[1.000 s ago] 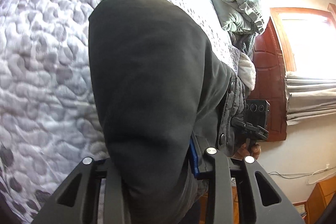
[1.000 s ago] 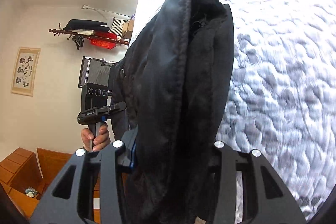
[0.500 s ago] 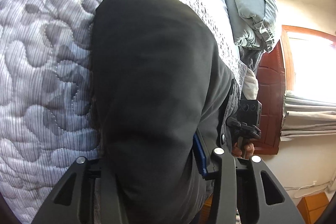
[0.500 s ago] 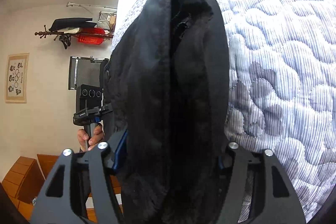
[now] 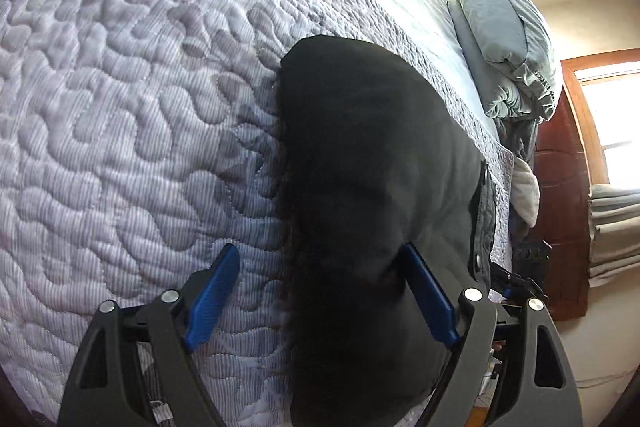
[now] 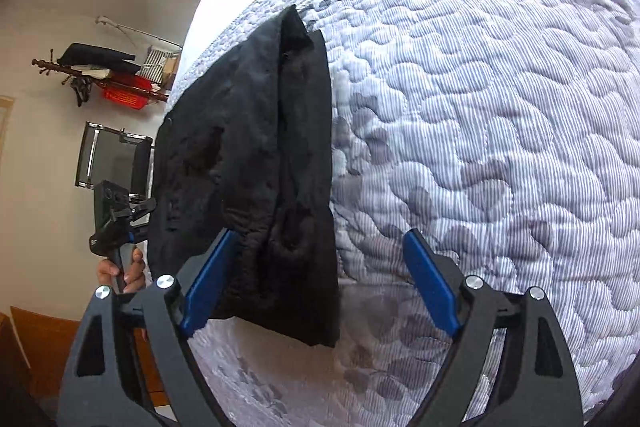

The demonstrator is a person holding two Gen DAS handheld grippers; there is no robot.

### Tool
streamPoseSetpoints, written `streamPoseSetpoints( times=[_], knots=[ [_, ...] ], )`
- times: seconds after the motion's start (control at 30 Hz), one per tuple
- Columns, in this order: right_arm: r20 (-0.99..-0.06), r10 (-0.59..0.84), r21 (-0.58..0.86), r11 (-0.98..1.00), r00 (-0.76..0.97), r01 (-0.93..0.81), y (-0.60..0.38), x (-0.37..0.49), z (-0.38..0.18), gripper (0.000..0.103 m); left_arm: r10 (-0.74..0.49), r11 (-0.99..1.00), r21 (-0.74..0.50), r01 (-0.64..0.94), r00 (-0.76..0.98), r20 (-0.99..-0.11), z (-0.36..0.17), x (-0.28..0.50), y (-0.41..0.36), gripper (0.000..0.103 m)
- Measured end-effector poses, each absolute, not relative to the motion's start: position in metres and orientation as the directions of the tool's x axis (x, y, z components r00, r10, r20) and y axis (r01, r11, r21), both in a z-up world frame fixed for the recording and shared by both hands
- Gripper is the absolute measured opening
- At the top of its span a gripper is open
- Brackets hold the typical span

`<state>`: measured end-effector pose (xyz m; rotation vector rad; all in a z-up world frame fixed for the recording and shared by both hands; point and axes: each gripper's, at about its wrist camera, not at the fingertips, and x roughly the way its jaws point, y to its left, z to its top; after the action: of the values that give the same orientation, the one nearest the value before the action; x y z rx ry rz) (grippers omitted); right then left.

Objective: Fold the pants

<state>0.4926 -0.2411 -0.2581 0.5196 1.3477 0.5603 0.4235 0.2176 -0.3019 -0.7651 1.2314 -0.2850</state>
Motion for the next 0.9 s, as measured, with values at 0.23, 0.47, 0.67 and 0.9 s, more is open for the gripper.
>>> streamPoseSetpoints(
  times=[0.23, 0.47, 0.67, 0.9],
  knots=[
    [-0.747, 0.647, 0.647, 0.76, 0.154, -0.054, -0.249, 0.479, -0.255, 0.086, -0.567, 0.724, -0.666, -0.178, 0.394, -0.723, -0.289, 0.414, 0.219, 0.084],
    [-0.807, 0.534, 0.551, 0.835, 0.254, -0.004, -0.252, 0.432, -0.213, 0.092, -0.32, 0.885, -0.442, -0.145, 0.499, -0.805, -0.233, 0.359, 0.208, 0.099],
    [-0.868, 0.295, 0.338, 0.94, 0.4, 0.039, -0.242, 0.348, -0.165, 0.093, -0.054, 0.954, -0.217, -0.205, 0.596, -0.801, -0.176, 0.281, 0.191, 0.099],
    [-0.752, 0.124, 0.175, 0.984, 0.647, 0.015, -0.21, 0.22, -0.064, 0.1, 0.164, 0.966, -0.022, -0.258, 0.674, -0.721, -0.094, 0.176, 0.155, 0.099]
  ],
)
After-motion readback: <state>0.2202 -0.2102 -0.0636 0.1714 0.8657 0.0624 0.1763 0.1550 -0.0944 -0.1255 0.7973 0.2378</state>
